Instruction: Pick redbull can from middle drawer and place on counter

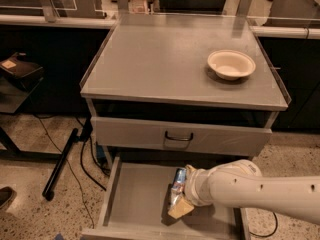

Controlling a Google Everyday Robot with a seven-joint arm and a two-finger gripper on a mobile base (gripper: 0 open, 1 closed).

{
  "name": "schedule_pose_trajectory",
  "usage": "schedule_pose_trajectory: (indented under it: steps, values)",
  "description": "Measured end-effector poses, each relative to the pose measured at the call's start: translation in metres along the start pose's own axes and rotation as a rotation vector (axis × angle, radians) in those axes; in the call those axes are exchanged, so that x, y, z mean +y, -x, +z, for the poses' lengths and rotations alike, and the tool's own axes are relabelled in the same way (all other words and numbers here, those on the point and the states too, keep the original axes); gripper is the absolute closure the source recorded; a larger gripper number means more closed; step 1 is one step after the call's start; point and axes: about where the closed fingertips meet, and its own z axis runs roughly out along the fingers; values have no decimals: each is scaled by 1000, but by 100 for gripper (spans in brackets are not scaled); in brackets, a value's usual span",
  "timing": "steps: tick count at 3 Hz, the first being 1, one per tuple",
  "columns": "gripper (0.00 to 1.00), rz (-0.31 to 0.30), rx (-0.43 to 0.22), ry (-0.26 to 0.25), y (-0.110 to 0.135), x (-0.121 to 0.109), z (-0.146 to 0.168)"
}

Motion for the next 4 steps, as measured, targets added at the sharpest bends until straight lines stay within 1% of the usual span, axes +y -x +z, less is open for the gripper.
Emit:
schedule_pose_trajectory:
  steps: [1,2,3,4]
  values:
    - [100,21,2,-66,4,-9,-41]
    - [100,4,-18,-120,19,-18,-73]
    - [100,4,-18,-124,19,-19,-75]
    - [100,-4,-30,-146,24,-22,-82]
